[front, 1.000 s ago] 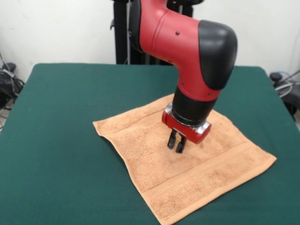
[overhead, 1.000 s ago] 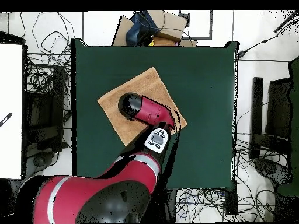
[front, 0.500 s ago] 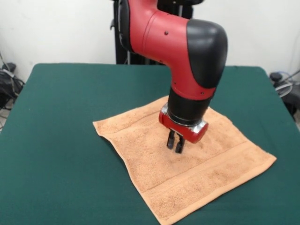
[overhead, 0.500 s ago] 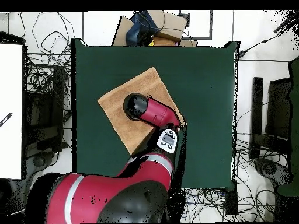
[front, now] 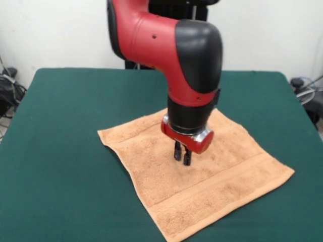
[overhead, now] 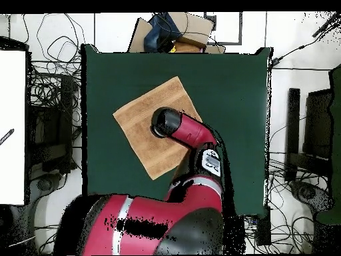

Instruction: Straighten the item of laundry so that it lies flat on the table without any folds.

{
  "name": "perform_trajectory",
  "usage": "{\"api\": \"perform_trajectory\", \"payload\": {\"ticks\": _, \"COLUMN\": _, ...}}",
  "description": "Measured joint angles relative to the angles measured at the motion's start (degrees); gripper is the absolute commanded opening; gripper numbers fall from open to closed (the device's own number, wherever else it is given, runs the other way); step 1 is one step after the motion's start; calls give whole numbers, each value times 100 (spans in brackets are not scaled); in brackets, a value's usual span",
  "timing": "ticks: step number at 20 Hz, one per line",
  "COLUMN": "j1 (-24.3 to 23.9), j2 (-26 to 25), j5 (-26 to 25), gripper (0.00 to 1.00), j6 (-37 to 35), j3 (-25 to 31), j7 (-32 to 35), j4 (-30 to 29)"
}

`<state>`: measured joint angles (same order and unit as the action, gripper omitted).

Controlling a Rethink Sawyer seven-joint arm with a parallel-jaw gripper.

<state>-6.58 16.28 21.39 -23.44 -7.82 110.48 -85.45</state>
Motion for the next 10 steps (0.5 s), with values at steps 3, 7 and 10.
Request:
{"api": "perform_trajectory", "payload": {"ticks": 3, "j1": -318, "j2": 82, "j5": -186, "gripper": 100, "j6": 1, "j3": 271, "j7": 1, "j4": -75}}
{"api": "perform_trajectory", "payload": {"ticks": 7, "j1": -669, "j2": 162, "j5": -426, "gripper": 100, "j6": 29, "j3": 482, "j7": 1, "j4": -169}}
{"api": "perform_trajectory", "payload": {"ticks": 10, "j1": -923, "j2": 220, "j5": -608, "gripper": 100, "j6": 66, "j3": 552, "j7": 0, "j4": -252}}
